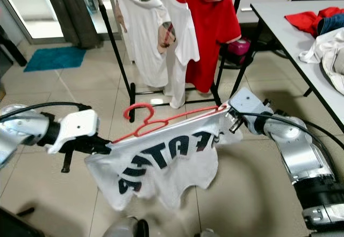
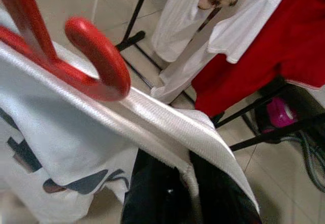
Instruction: Hang hanger
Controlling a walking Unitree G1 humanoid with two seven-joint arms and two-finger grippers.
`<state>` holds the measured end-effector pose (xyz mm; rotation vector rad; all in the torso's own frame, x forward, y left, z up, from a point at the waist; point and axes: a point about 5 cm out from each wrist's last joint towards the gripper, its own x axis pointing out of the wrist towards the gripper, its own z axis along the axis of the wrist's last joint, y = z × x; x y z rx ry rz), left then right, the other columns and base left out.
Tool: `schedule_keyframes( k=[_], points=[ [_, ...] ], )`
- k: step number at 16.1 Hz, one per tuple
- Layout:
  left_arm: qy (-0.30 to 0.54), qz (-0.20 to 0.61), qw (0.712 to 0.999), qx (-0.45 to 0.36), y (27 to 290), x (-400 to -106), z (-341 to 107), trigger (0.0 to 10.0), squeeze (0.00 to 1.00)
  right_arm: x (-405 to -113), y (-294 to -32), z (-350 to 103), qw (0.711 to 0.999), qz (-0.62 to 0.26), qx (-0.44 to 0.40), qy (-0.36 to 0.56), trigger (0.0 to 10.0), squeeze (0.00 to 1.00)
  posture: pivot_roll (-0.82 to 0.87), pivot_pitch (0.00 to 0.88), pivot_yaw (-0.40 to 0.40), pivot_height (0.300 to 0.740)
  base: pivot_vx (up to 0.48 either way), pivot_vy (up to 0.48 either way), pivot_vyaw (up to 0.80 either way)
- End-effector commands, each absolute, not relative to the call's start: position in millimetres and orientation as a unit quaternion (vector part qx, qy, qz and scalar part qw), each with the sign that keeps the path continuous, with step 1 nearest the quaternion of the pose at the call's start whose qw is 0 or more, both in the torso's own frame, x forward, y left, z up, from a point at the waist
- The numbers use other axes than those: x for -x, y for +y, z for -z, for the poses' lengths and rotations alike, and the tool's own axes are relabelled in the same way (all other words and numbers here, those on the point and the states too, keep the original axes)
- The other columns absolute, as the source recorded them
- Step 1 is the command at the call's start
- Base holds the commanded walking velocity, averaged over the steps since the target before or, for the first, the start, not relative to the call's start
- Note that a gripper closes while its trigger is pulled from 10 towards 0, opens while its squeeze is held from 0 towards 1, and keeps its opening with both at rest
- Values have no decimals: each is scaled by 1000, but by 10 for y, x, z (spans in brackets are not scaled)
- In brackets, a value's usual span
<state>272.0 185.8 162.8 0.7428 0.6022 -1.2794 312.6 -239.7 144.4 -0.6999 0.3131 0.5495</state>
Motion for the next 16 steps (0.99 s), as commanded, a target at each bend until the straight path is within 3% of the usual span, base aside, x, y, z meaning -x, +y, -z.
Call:
schedule_keyframes(
  k=[1, 4, 6, 10, 16],
  points=[
    [337, 543, 688, -344, 2051, -2725, -1505, 0, 0, -3152, -2590, -1582, 892, -218, 362, 163, 0, 0, -13, 54, 77, 740, 0, 0, 0],
    [355, 535, 681, -352, 2027, -2802, -1473, 0, 0, -3148, -2445, -1577, 877, -243, 379, 165, 0, 0, -16, 59, 78, 740, 0, 0, 0],
    [376, 522, 670, -370, 2001, -2880, -1466, 0, 0, -3109, -2330, -1475, 840, -271, 426, 198, 0, 0, -23, 60, 84, 740, 0, 0, 0],
    [413, 501, 651, -393, 2112, -2879, -1471, 0, 0, -3055, -2510, -1383, 792, -240, 503, 248, 0, 0, -23, 64, 82, 740, 0, 0, 0],
    [471, 507, 597, -405, 2225, -2752, -1347, 0, 0, -3059, -2634, -1445, 774, -217, 535, 260, 0, 0, -25, 67, 80, 740, 0, 0, 0]
  ],
)
